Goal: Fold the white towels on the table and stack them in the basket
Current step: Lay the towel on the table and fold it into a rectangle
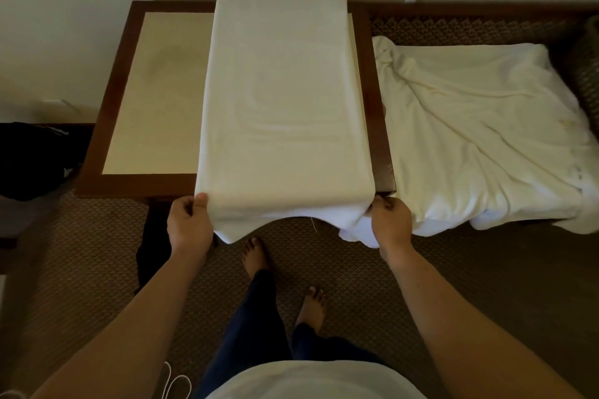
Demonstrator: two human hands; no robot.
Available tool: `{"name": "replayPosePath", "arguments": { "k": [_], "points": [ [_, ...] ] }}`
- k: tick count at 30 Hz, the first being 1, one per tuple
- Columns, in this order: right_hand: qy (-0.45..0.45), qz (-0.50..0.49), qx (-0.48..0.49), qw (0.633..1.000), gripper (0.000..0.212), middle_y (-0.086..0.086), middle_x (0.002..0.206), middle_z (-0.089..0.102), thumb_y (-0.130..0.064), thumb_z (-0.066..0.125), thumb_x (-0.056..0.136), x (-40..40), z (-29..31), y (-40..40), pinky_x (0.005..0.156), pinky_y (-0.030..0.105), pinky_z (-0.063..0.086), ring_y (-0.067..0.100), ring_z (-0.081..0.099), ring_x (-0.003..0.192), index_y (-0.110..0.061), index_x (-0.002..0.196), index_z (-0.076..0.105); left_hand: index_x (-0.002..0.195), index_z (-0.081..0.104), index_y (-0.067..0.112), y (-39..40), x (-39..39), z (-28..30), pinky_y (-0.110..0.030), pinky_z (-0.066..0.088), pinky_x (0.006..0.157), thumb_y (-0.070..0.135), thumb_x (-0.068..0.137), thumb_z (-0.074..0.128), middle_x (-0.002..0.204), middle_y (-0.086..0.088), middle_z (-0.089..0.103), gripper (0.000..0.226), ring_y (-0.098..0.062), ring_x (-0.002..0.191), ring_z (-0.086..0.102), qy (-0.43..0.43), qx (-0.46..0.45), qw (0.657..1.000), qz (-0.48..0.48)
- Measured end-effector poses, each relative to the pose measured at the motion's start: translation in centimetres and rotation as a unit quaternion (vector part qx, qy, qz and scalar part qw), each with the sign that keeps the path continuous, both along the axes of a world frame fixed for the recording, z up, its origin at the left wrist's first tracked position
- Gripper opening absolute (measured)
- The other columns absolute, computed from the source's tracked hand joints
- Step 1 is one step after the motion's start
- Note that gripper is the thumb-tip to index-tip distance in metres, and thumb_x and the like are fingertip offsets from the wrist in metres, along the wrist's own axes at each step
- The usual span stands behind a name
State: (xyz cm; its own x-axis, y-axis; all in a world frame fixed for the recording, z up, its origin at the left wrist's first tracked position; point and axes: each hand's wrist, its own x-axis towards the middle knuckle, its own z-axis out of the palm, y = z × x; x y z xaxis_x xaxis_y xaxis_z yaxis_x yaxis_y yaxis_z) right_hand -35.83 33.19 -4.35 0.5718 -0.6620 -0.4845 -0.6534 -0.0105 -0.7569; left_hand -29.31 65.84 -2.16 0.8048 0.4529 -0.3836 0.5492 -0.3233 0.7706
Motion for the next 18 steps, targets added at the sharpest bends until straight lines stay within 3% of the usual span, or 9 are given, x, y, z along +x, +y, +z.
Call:
{"name": "replayPosePath", "arguments": {
  "k": [3, 6, 8, 12, 15, 18],
  "points": [
    [0.003, 0.059, 0.062, 0.996, 0.019, 0.007, 0.094, 0.069, -0.006, 0.050, 0.096, -0.6, 0.0, -0.6, 0.082, 0.036, 0.046, 0.027, 0.062, 0.093, -0.001, 0.097, 0.068, 0.122, 0.062, 0.018, 0.8, -0.4, -0.6, -0.041, 0.049, 0.084, 0.043, 0.104, 0.054, 0.108, 0.001, 0.061, 0.032, -0.022, 0.100, 0.059, 0.002, -0.052, 0.999, -0.010],
    [-0.019, 0.137, 0.116, 0.984, 0.040, -0.004, 0.104, 0.069, 0.005, 0.052, 0.090, -1.2, 0.6, -0.4, 0.082, 0.032, 0.047, 0.013, 0.061, 0.095, -0.021, 0.116, 0.067, 0.124, 0.064, 0.021, 1.7, -0.8, -1.3, -0.039, 0.048, 0.091, 0.033, 0.105, 0.056, 0.112, 0.007, 0.063, 0.024, -0.019, 0.108, 0.059, 0.026, -0.119, 0.992, -0.025],
    [-0.037, 0.157, 0.123, 0.979, 0.045, -0.014, 0.111, 0.067, 0.002, 0.064, 0.089, -1.2, 0.7, -0.5, 0.082, 0.025, 0.047, 0.002, 0.061, 0.103, -0.028, 0.123, 0.063, 0.124, 0.063, 0.021, 1.8, -0.9, -1.5, -0.037, 0.045, 0.091, 0.024, 0.105, 0.057, 0.110, 0.009, 0.064, 0.020, -0.014, 0.103, 0.060, 0.049, -0.131, 0.989, -0.051],
    [-0.049, 0.179, 0.125, 0.975, 0.030, -0.022, 0.109, 0.069, -0.015, 0.075, 0.092, -1.5, 0.7, -0.9, 0.084, 0.017, 0.048, -0.009, 0.061, 0.102, -0.030, 0.117, 0.066, 0.119, 0.061, 0.022, 2.0, -1.3, -2.0, -0.038, 0.047, 0.087, 0.024, 0.104, 0.058, 0.109, 0.007, 0.065, 0.015, -0.008, 0.095, 0.059, 0.081, -0.106, 0.986, -0.102],
    [-0.047, 0.192, 0.137, 0.971, 0.027, -0.021, 0.111, 0.070, -0.019, 0.070, 0.097, -2.0, 0.8, -1.0, 0.088, 0.018, 0.050, -0.010, 0.063, 0.102, -0.028, 0.122, 0.067, 0.120, 0.061, 0.026, 2.5, -1.5, -2.2, -0.047, 0.053, 0.096, 0.033, 0.103, 0.060, 0.115, 0.002, 0.067, 0.019, -0.020, 0.105, 0.063, 0.097, -0.083, 0.985, -0.112],
    [-0.050, 0.194, 0.142, 0.969, 0.028, -0.014, 0.116, 0.071, -0.018, 0.069, 0.097, -2.7, 0.7, -1.0, 0.093, 0.026, 0.053, 0.000, 0.066, 0.107, -0.022, 0.125, 0.066, 0.121, 0.060, 0.027, 2.7, -2.2, -2.1, -0.053, 0.055, 0.097, 0.035, 0.102, 0.061, 0.115, 0.002, 0.067, 0.021, -0.023, 0.107, 0.064, 0.105, -0.085, 0.984, -0.120]
  ]
}}
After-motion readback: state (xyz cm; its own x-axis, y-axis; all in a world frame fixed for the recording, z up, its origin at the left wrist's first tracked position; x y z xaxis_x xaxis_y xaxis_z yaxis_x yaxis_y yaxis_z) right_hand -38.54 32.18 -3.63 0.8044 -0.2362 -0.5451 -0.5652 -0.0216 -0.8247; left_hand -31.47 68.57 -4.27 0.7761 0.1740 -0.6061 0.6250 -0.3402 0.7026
